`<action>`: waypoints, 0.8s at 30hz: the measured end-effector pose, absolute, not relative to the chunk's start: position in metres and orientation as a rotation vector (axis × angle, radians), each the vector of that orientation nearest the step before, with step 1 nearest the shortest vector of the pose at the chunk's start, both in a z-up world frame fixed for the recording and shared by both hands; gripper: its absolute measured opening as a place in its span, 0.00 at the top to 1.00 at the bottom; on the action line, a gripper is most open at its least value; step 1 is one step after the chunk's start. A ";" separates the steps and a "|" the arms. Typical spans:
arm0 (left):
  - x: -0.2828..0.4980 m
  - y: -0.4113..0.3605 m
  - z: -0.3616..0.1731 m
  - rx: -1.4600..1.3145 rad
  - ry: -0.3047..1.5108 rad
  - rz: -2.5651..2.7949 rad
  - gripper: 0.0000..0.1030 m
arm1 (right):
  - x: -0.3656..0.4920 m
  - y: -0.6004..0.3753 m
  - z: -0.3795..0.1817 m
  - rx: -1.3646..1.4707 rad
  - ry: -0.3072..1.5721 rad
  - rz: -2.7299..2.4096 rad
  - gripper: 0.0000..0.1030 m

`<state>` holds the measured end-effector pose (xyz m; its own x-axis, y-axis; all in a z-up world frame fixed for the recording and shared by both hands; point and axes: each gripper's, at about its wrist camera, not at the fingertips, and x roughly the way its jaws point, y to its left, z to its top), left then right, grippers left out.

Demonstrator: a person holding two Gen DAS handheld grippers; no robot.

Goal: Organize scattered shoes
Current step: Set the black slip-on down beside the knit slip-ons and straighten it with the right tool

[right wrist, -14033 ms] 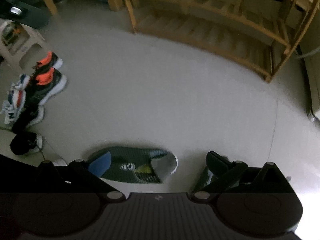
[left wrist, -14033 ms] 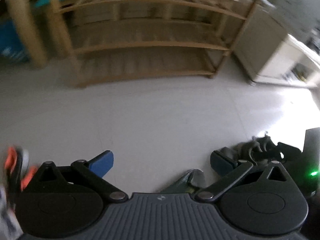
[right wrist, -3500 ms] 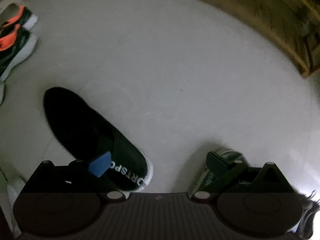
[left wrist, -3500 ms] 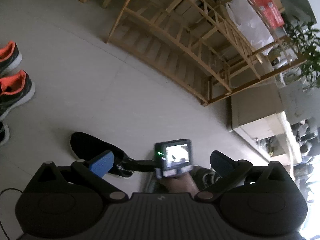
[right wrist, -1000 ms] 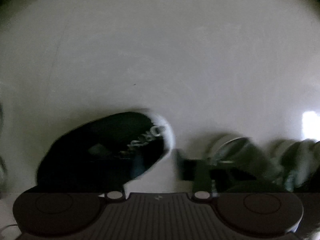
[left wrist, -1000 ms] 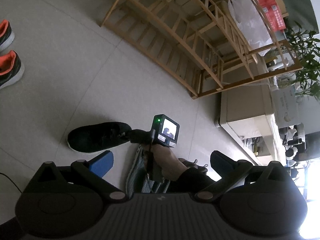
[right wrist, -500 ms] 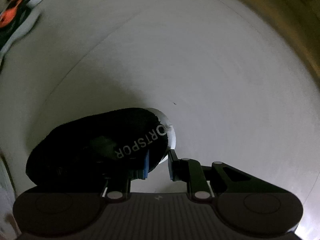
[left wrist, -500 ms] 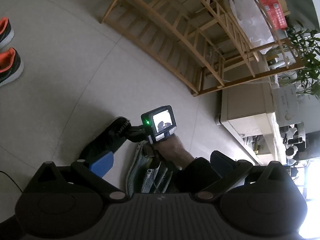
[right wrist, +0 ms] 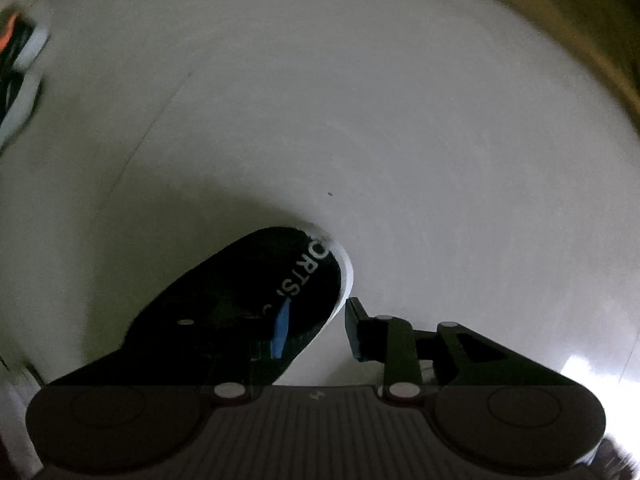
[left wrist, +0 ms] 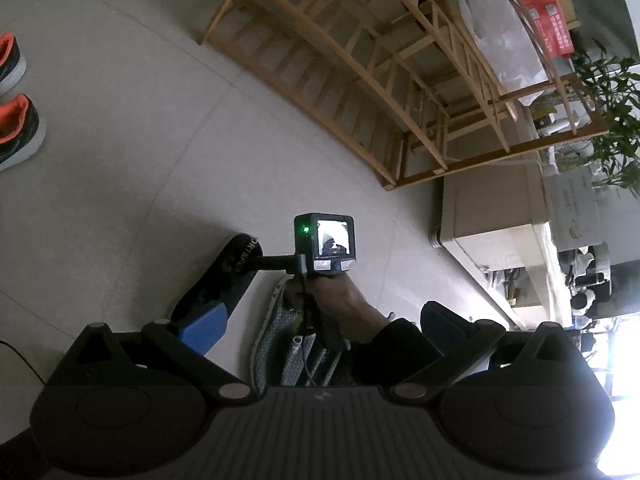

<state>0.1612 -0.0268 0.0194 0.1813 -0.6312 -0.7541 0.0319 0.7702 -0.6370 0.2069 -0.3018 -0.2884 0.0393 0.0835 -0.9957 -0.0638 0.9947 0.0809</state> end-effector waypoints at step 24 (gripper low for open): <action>0.163 -0.028 0.015 -0.552 1.326 -0.502 0.00 | 0.184 -0.310 -0.259 -0.059 1.571 0.151 0.93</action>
<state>0.1632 -0.0279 0.0146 0.1742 -0.6299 -0.7569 0.0286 0.7715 -0.6355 0.1839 -0.3098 -0.2590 -0.0068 0.0582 -0.9983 -0.1334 0.9893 0.0586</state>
